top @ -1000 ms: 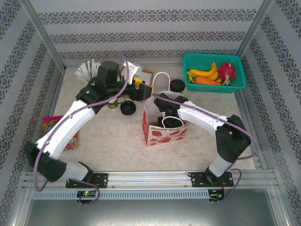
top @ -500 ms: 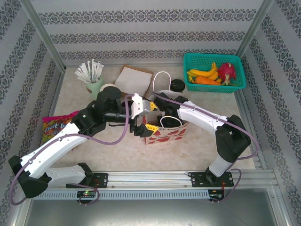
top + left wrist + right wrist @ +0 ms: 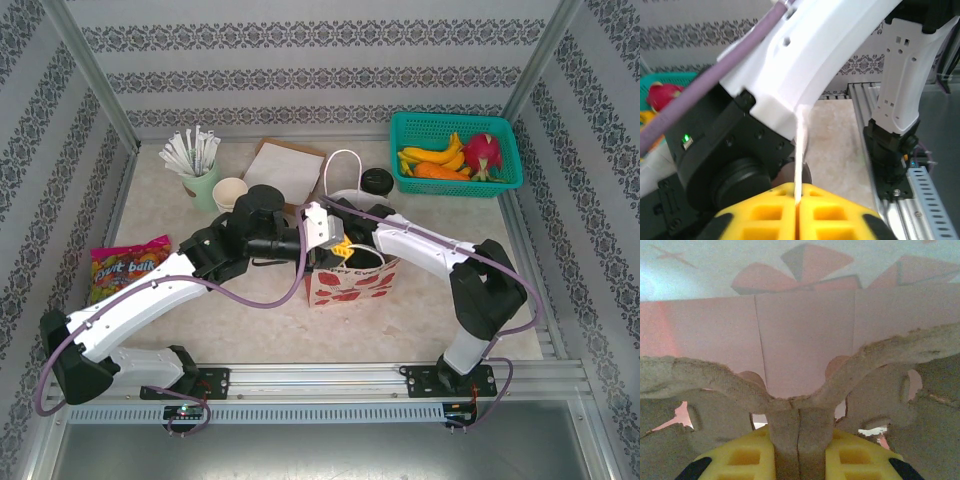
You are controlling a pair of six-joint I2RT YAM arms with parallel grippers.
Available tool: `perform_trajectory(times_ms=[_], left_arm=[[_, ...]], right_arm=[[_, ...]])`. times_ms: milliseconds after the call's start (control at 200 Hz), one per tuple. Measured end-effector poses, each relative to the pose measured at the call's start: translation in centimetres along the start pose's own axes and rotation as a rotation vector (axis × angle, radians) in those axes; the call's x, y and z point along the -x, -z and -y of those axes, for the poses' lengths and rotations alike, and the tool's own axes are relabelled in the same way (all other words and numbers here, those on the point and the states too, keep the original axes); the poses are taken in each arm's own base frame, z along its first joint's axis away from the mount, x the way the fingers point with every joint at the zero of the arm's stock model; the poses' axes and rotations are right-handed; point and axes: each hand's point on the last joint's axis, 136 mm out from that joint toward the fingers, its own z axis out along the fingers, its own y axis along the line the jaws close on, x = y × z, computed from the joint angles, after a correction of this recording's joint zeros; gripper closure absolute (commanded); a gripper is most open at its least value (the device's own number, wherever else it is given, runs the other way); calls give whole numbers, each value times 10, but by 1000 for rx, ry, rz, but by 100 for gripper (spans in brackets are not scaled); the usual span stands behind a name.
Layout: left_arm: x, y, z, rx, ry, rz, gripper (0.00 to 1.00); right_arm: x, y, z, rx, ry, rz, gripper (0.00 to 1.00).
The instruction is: Pack the takeout coffee
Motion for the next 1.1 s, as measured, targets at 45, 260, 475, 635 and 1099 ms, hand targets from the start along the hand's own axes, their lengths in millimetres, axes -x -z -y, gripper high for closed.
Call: perform_trajectory(times_ms=[45, 260, 475, 635, 1099], left_arm=[[1, 1, -1, 7, -2, 3, 100], [3, 3, -1, 14, -4, 7, 100], [3, 3, 0, 6, 11, 9, 100], [4, 3, 1, 2, 14, 10, 100], [19, 7, -1, 9, -6, 34, 100]], right_arm=[[1, -2, 0, -1, -5, 3, 85], [9, -11, 2, -22, -11, 27, 84], [9, -28, 10, -50, -12, 38, 80], [11, -33, 9, -50, -9, 58, 55], [11, 19, -8, 23, 89, 178, 57]])
